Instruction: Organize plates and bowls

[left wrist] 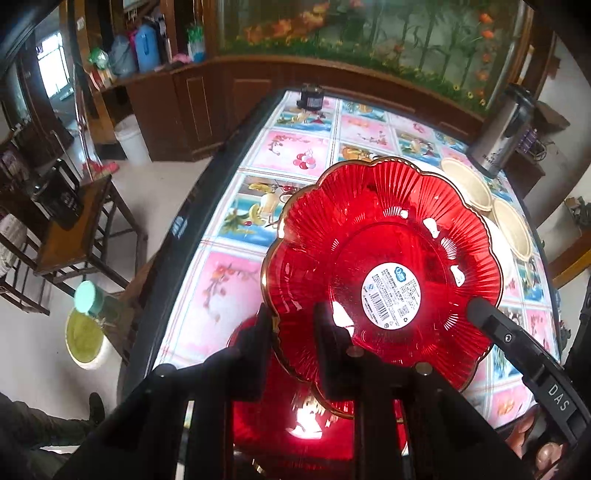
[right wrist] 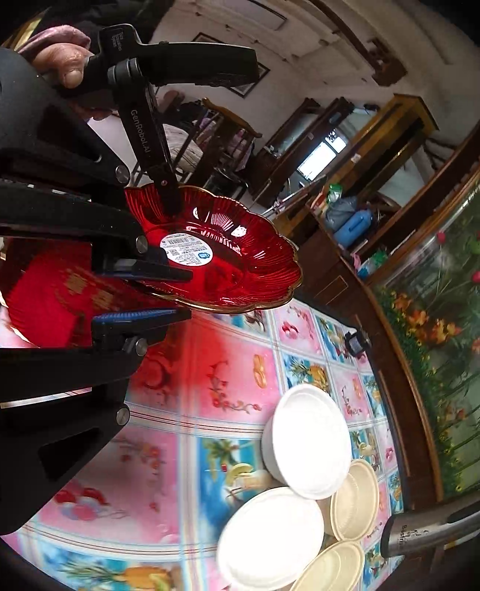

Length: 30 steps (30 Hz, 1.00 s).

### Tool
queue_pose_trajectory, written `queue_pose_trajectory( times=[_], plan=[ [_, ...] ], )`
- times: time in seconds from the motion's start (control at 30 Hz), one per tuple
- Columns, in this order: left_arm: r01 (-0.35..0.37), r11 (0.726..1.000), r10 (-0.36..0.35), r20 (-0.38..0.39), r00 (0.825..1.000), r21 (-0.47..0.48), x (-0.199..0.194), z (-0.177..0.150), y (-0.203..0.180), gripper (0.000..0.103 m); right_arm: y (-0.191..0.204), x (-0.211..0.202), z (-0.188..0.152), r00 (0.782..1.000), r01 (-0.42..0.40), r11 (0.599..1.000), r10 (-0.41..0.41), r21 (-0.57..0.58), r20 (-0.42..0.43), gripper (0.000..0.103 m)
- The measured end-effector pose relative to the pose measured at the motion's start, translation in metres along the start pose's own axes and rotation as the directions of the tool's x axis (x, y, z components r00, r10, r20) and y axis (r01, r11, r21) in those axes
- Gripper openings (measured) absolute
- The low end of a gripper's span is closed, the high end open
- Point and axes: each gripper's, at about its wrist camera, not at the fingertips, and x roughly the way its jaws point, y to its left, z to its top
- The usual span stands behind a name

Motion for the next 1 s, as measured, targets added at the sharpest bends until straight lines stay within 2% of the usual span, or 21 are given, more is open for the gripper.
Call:
queue_pose_trajectory(
  times=[0.27, 0.47, 0.7, 1.0],
  plan=[
    [-0.044, 0.999, 0.043, 0.109, 0.993, 0.009, -0.034, -0.044, 0.0, 0.02, 0.012, -0.03, -0.038, 0.999, -0.037, 0.998, 0.038, -0.046, 0.013, 0.013],
    [-0.091, 0.996, 0.089, 0.154, 0.984, 0.011, -0.034, -0.07, -0.006, 0.021, 0.01, -0.034, -0.062, 0.999, -0.036, 0.998, 0.036, -0.06, -0.005, 0.013],
    [-0.114, 0.994, 0.112, 0.135, 0.984, 0.001, -0.014, -0.088, -0.004, 0.021, -0.005, -0.02, -0.075, 0.999, -0.022, 0.999, 0.02, -0.045, -0.048, 0.013],
    [-0.127, 0.992, 0.127, 0.085, 0.988, -0.01, 0.011, -0.093, 0.003, 0.021, -0.013, 0.009, -0.08, 0.995, 0.014, 0.999, -0.018, -0.042, -0.1, 0.013]
  ],
)
